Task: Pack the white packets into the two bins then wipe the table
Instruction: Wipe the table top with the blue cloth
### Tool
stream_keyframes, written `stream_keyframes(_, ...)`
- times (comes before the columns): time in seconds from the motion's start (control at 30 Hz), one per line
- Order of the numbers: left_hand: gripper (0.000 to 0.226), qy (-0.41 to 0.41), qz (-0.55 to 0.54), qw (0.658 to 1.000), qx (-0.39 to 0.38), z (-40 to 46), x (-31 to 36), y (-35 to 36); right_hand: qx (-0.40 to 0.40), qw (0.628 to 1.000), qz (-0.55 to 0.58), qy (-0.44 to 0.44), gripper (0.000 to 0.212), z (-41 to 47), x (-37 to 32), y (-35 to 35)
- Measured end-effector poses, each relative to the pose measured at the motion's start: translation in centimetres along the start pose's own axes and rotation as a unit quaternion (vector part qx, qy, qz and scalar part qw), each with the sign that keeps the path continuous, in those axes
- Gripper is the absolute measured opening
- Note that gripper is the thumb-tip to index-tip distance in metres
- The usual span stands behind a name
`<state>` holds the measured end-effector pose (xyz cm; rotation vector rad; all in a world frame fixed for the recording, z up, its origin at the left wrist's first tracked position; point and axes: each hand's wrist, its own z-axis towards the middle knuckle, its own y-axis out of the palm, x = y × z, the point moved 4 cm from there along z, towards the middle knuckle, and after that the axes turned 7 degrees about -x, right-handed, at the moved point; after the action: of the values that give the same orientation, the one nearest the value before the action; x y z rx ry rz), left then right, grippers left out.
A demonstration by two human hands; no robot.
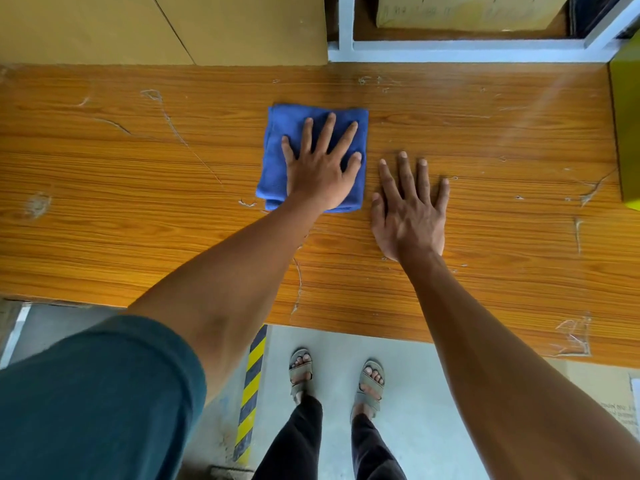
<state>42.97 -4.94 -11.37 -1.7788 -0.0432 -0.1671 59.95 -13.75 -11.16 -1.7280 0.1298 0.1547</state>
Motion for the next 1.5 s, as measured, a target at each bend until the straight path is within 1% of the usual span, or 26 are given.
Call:
stream_keyframes(0.07,0.064,0.019,0.011,1.0,0.016,-2.9,-0.1,0.8,-0.002,1.0,0.001,-0.002,0.061,-0.2,0.0,-0.1)
stream_keyframes(0.13,0.063,0.038,0.019,0.998,0.046,-7.7,-0.1,1.9,-0.004,1.0,0.004,-0.003,0.061,-0.2,-0.1,-0.1)
stream_keyframes(0.23,0.062,0.047,0.016,0.998,0.036,-12.7,0.0,3.1,-0.006,1.0,0.008,-0.001,0.061,-0.2,-0.1,-0.2)
stream_keyframes(0.3,0.062,0.04,0.013,0.999,0.034,-12.3,-0.1,2.9,-0.005,1.0,0.01,0.0,0.061,-0.1,-0.1,-0.1)
stream_keyframes(0.4,0.063,0.023,0.007,0.999,0.03,-6.8,-0.1,1.5,-0.003,1.0,0.008,0.0,0.061,0.1,-0.1,0.1)
stream_keyframes(0.5,0.064,-0.011,-0.011,1.0,0.005,-1.1,-0.1,-0.2,-0.004,1.0,0.004,0.0,0.061,0.0,0.0,0.3)
stream_keyframes(0.57,0.064,-0.013,-0.009,1.0,-0.008,0.6,-0.2,-0.6,-0.001,1.0,-0.002,-0.001,0.061,0.0,0.0,0.2)
stream_keyframes(0.67,0.063,0.006,0.003,1.0,-0.008,-2.2,-0.2,0.1,-0.009,1.0,-0.003,-0.005,0.062,0.1,0.0,0.1)
stream_keyframes(0.8,0.062,0.021,0.014,0.999,0.022,-12.5,-0.2,2.8,-0.027,1.0,0.01,-0.013,0.062,-1.2,0.0,-0.3)
stream_keyframes(0.87,0.063,0.019,0.01,1.0,0.02,-17.5,-0.3,3.9,-0.028,0.999,0.012,-0.021,0.062,-2.9,-0.1,-0.1)
stream_keyframes(0.93,0.063,0.014,0.011,1.0,0.017,-20.1,-0.3,4.3,-0.027,0.999,0.012,-0.029,0.062,-4.7,-0.2,0.1)
stream_keyframes(1.03,0.062,0.02,0.016,1.0,0.019,-19.1,-0.5,3.9,-0.029,0.999,0.01,-0.028,0.061,-5.9,-0.3,0.4)
stream_keyframes(1.17,0.062,0.006,0.0,0.999,0.043,-11.9,-0.3,2.2,-0.018,1.0,0.009,-0.022,0.061,-5.3,-0.4,0.7)
stream_keyframes(1.27,0.064,-0.004,-0.002,1.0,0.011,-8.2,-0.1,1.5,-0.015,1.0,0.008,-0.024,0.06,-5.3,-0.4,0.8)
stream_keyframes(1.33,0.064,0.004,0.007,1.0,0.021,-9.3,-0.1,1.8,-0.016,0.999,0.011,-0.025,0.06,-5.3,-0.4,0.7)
stream_keyframes(1.43,0.063,0.026,0.018,0.998,0.045,-15.4,-0.4,3.4,-0.014,1.0,0.01,-0.024,0.06,-5.4,-0.4,0.5)
stream_keyframes(1.5,0.063,0.028,0.02,0.999,0.027,-19.3,-0.6,4.2,-0.015,1.0,0.01,-0.024,0.061,-5.3,-0.4,0.5)
